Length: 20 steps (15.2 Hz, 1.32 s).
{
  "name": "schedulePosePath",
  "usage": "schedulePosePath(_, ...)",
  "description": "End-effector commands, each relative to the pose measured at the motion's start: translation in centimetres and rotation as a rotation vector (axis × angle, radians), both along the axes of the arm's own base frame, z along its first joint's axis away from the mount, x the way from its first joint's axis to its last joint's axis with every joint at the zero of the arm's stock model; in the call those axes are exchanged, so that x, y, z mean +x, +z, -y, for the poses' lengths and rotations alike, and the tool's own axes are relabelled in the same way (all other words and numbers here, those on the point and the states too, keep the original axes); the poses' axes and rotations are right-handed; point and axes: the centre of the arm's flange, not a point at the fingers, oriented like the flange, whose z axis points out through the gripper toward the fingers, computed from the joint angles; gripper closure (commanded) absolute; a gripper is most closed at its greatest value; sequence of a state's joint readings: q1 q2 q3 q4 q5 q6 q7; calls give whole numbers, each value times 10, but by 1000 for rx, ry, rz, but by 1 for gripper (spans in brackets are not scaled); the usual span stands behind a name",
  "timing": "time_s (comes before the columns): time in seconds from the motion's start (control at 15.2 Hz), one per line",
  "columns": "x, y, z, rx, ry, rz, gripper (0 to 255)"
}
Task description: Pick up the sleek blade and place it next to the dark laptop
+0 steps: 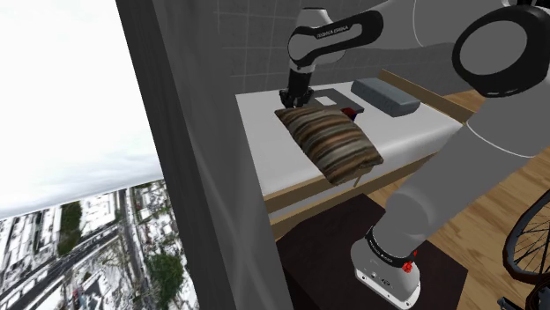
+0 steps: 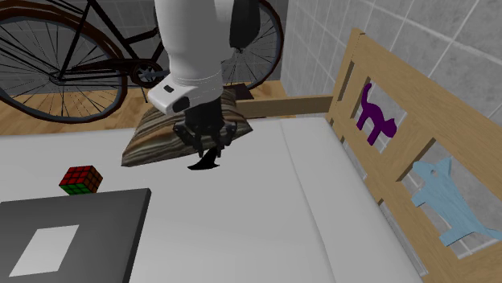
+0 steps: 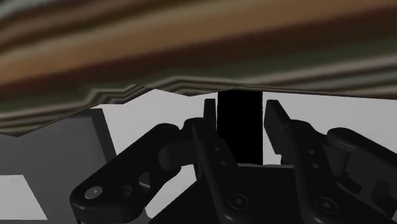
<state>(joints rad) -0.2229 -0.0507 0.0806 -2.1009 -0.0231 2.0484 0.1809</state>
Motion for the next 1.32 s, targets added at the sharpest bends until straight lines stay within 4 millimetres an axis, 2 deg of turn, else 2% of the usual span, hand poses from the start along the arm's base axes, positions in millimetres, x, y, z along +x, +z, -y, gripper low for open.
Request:
schedulePosePath(0.0,-17,-3,21,0,1,-1,255)
schedulePosePath(0.73,-107,-2,135,0,1,-1,255)
schedulePosePath(0.79,-121,-2,152,0,1,-1,255)
schedulePosePath(1.25,-121,-39,152,0,1,-1,255)
